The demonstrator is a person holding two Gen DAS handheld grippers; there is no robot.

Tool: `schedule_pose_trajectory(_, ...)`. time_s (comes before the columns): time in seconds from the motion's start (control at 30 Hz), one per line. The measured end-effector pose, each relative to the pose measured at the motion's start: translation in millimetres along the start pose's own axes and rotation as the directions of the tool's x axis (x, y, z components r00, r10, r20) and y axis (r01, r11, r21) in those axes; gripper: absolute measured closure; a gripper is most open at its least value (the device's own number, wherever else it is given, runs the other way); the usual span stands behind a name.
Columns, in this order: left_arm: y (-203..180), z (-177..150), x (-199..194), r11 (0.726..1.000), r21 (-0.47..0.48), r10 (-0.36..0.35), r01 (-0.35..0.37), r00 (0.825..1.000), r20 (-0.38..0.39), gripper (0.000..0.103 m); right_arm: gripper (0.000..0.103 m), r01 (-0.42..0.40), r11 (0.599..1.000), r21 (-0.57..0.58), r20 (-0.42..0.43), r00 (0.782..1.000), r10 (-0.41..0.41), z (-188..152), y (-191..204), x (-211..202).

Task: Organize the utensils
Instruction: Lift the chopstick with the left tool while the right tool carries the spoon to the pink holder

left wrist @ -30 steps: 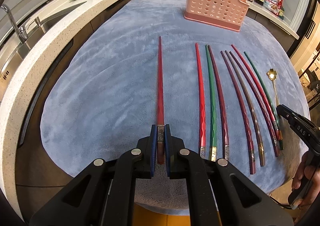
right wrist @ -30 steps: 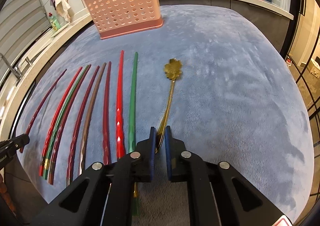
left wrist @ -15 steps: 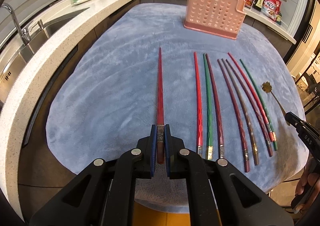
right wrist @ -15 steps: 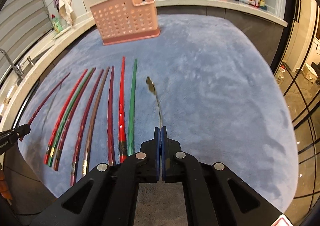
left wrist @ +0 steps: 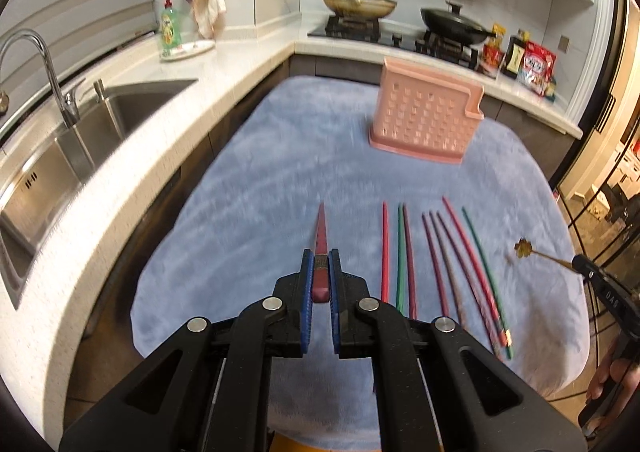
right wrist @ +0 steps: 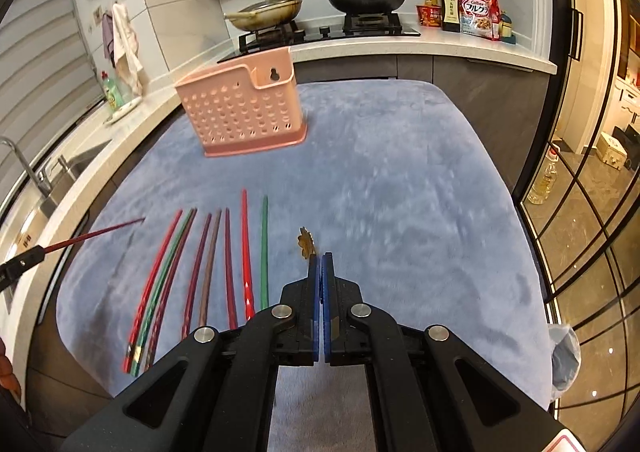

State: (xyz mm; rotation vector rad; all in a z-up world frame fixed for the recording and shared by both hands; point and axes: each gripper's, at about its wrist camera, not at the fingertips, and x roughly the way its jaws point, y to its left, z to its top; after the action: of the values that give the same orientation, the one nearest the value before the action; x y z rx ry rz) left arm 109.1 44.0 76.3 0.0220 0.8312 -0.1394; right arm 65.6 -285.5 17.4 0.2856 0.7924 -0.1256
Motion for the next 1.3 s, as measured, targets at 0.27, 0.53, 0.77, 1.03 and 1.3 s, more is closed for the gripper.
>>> schedule_pose_trajectory(0.27, 0, 39, -8, 1.000, 0.002, 0.000, 0.000, 0.998, 0.068, 0.096, 0.102, -0.007, 1.000, -0.014, 0.033, 0.999, 0.008, 26, 4, -6)
schedule_pose_trajectory(0.53, -2, 82, -8, 1.000, 0.002, 0.024, -0.025, 0.990, 0.137, 0.096, 0.102, -0.051, 0.999, -0.018, 0.050, 0.997, 0.052, 56, 10, -5)
schedule_pose_trajectory(0.77, -12, 128, -17, 1.000, 0.014, 0.011, -0.014, 0.977, 0.213, 0.096, 0.102, -0.081, 0.996, -0.029, 0.075, 0.994, 0.083, 97, 18, -1)
schedule_pose_trajectory(1.03, -36, 198, -29, 1.000, 0.017, -0.020, 0.015, 0.946, 0.325, 0.096, 0.102, -0.095, 0.995, -0.031, 0.097, 0.990, 0.098, 163, 25, 20)
schedule_pose_trajectory(1.3, -66, 255, -13, 0.996, 0.019, -0.088, 0.088, 0.923, 0.373, 0.096, 0.102, -0.093, 0.994, -0.056, 0.043, 0.995, 0.095, 209, 36, 65)
